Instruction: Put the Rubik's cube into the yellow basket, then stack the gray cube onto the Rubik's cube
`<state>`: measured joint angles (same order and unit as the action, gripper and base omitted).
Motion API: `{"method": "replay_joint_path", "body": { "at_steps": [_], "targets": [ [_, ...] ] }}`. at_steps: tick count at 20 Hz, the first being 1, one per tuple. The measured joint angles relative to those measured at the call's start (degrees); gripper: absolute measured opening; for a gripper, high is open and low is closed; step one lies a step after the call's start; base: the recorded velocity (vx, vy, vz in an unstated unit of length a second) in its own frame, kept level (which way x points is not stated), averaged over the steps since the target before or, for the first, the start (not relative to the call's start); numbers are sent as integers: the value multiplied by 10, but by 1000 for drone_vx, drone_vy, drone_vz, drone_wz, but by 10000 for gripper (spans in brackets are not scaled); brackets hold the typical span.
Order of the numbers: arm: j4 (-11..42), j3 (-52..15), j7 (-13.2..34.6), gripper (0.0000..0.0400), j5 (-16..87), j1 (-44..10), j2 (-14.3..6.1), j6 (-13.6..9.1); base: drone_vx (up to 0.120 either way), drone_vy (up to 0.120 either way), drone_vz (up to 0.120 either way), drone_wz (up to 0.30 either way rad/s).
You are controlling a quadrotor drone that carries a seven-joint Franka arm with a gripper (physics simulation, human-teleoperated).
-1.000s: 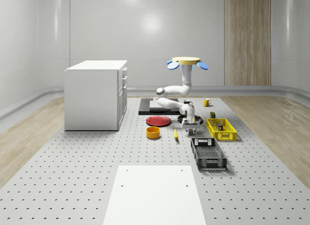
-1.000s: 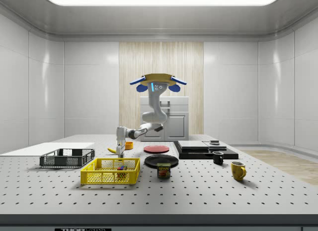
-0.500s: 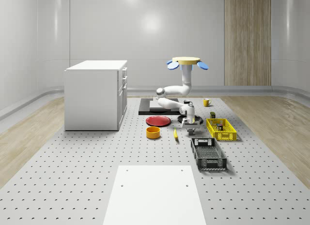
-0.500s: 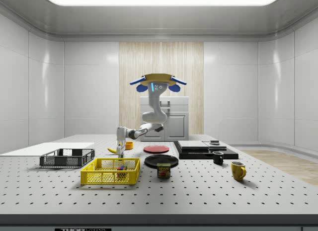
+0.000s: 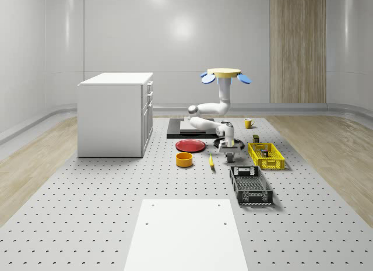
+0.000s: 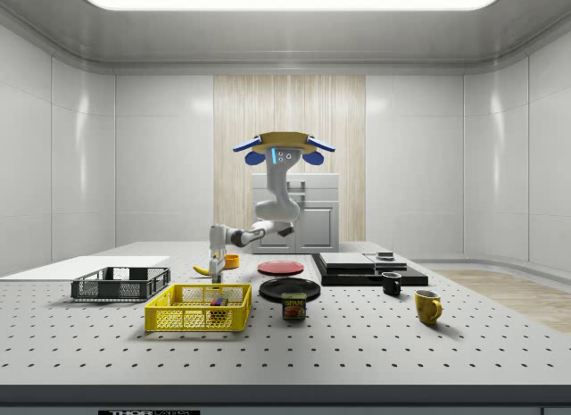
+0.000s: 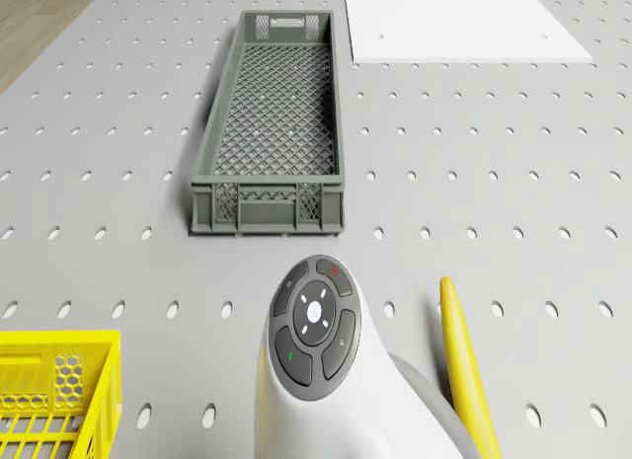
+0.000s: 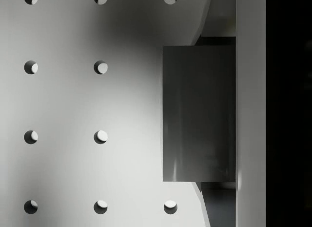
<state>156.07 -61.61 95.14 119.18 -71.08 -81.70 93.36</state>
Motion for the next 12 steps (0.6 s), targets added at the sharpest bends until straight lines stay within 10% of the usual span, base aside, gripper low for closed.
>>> {"method": "replay_joint_path", "body": {
  "at_steps": [5, 12],
  "targets": [
    [10, -19, 1, 251, -17, 4, -1, -10, 0, 0, 120, 0],
    [14, -27, 1, 251, -25, 6, -1, -15, -114, 114, 120, 0]
  ]
}}
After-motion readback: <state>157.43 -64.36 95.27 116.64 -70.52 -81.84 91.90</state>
